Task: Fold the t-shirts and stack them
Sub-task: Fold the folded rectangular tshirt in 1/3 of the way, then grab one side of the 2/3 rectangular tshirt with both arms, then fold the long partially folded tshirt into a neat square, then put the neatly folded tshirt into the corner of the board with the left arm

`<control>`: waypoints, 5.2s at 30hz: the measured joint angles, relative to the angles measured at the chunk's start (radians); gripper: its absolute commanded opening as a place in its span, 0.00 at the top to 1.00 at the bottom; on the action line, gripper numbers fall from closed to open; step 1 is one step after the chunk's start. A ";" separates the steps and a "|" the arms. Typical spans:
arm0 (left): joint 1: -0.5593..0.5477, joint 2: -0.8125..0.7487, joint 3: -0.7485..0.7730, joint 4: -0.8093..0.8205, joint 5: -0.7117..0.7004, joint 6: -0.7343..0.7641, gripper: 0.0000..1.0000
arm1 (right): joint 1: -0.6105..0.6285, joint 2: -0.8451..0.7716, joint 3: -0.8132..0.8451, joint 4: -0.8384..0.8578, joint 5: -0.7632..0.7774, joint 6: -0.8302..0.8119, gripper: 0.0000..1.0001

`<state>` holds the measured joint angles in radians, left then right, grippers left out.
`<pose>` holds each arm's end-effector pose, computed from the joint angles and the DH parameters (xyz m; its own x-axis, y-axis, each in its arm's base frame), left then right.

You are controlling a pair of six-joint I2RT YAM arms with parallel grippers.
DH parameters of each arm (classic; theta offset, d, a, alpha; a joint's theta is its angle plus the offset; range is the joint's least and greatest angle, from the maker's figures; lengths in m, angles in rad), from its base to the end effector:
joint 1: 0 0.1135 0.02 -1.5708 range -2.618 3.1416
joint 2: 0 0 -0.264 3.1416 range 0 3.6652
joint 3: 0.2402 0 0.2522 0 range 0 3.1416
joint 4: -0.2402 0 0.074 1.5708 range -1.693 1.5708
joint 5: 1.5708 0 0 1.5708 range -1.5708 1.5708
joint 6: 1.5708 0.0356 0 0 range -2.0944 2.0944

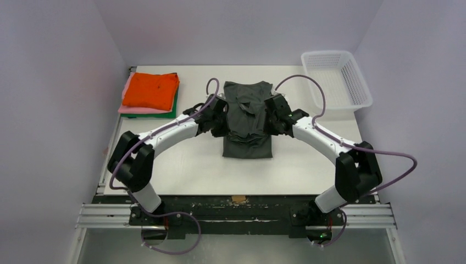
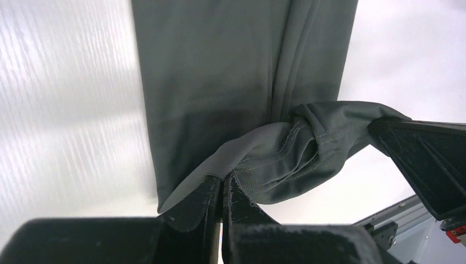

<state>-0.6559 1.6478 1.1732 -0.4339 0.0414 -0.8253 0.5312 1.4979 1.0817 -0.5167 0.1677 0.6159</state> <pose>0.2788 -0.2164 0.2317 -0.8865 -0.2441 -0.3931 -0.0321 0.8800 -0.4740 0.2738 0.1540 0.2450 -0.8044 0.1880 -0.5636 0.0624 0.9701 0.2346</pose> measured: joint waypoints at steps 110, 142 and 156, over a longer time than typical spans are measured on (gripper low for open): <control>0.250 0.132 0.208 -0.121 -0.027 0.061 0.96 | -0.180 0.306 0.248 0.211 -0.340 -0.048 1.00; 0.261 0.340 0.230 -0.126 0.148 0.130 0.39 | -0.235 -0.219 -0.205 0.285 -0.166 -0.024 0.01; 0.190 0.520 0.501 -0.316 0.035 0.155 1.00 | -0.235 -0.447 -0.267 0.285 -0.100 -0.027 0.01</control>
<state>-0.4656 2.1677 1.6741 -0.7498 0.0761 -0.6704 0.2962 1.0512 0.8143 -0.2314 0.0677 0.5888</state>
